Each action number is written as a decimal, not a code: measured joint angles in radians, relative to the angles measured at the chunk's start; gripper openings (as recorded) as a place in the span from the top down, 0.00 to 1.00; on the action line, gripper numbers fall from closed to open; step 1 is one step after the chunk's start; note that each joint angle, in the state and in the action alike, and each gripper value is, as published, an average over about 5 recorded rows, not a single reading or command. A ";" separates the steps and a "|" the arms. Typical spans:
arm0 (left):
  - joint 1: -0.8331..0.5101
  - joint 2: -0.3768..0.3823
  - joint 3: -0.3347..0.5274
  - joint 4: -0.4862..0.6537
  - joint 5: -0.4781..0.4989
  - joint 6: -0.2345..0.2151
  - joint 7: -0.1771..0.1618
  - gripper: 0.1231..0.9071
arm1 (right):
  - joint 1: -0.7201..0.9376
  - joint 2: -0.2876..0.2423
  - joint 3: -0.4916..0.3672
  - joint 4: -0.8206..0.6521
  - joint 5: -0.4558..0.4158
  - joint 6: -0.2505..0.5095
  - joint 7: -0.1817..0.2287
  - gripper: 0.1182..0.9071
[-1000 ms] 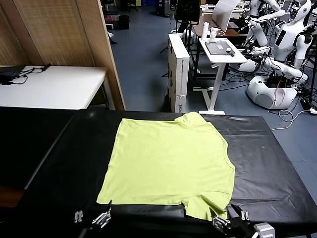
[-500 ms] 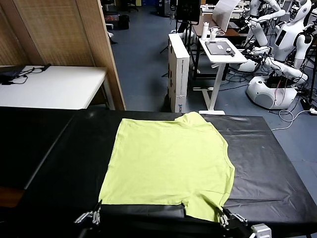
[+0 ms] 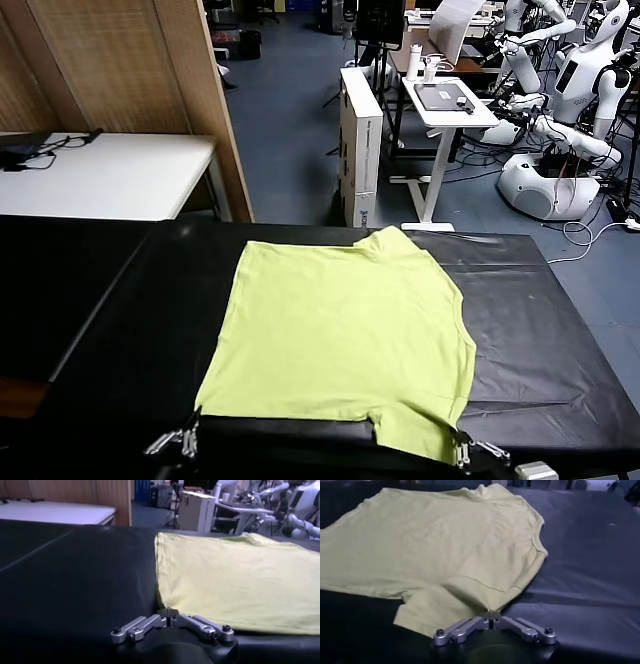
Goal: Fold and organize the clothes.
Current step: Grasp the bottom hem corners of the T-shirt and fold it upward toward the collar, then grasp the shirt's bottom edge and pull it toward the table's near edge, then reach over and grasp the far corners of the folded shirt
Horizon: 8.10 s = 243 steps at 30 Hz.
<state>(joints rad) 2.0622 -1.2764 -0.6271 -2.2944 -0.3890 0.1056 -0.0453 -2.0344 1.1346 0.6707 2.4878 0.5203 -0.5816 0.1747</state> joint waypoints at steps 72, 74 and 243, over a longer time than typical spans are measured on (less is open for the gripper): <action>-0.787 0.153 0.226 0.457 -0.148 0.134 -0.018 0.94 | 0.751 -0.121 -0.178 -0.507 0.133 0.013 -0.035 0.22; -0.781 0.152 0.220 0.445 -0.155 0.148 -0.021 0.87 | 0.735 -0.129 -0.163 -0.486 0.130 0.012 -0.043 0.10; -1.219 0.226 0.319 0.718 -0.381 0.526 -0.038 0.00 | 1.360 -0.193 -0.590 -0.962 0.286 -0.133 -0.094 0.00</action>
<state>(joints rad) 0.8433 -1.0504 -0.3085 -1.5762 -0.7702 0.6315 -0.0836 -0.6746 0.9414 0.0808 1.5261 0.8067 -0.7149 0.0810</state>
